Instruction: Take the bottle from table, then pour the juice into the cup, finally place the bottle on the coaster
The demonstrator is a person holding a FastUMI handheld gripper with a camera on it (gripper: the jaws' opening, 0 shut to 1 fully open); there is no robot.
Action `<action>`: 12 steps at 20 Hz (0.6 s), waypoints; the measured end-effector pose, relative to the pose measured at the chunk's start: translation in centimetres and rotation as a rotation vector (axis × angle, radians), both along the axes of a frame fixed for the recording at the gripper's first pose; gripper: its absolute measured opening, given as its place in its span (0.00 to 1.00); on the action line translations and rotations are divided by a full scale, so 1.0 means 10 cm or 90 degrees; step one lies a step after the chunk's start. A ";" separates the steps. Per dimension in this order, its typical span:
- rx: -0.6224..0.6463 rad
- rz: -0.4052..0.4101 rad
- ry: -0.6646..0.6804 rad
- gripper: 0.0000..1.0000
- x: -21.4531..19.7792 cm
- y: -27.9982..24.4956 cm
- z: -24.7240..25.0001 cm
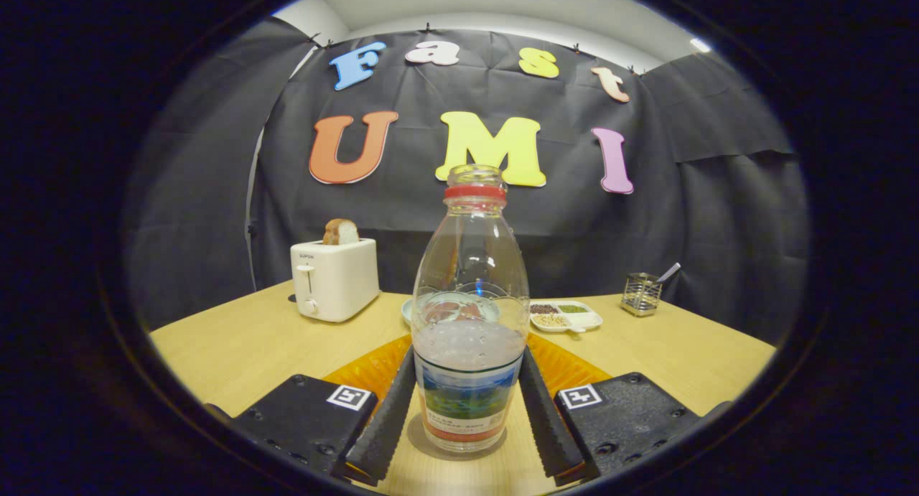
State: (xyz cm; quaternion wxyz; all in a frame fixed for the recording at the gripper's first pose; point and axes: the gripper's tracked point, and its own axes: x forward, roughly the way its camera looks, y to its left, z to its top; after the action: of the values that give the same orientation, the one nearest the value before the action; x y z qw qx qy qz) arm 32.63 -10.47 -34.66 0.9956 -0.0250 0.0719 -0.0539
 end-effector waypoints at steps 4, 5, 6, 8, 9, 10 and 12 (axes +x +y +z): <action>-0.002 0.006 -0.006 0.84 0.01 0.03 0.00; -0.002 0.010 -0.003 0.85 0.00 0.04 0.00; -0.002 0.013 -0.001 0.88 -0.02 0.06 0.02; -0.011 0.016 0.002 0.94 -0.06 0.07 0.10; -0.017 0.014 0.007 0.95 -0.11 0.06 0.14; -0.019 0.011 0.006 0.97 -0.17 0.05 0.22; -0.014 0.006 -0.004 0.98 -0.31 0.03 0.43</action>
State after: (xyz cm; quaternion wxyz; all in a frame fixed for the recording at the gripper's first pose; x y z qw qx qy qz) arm 29.48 -10.20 -30.38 0.9958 -0.0361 0.0679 -0.0499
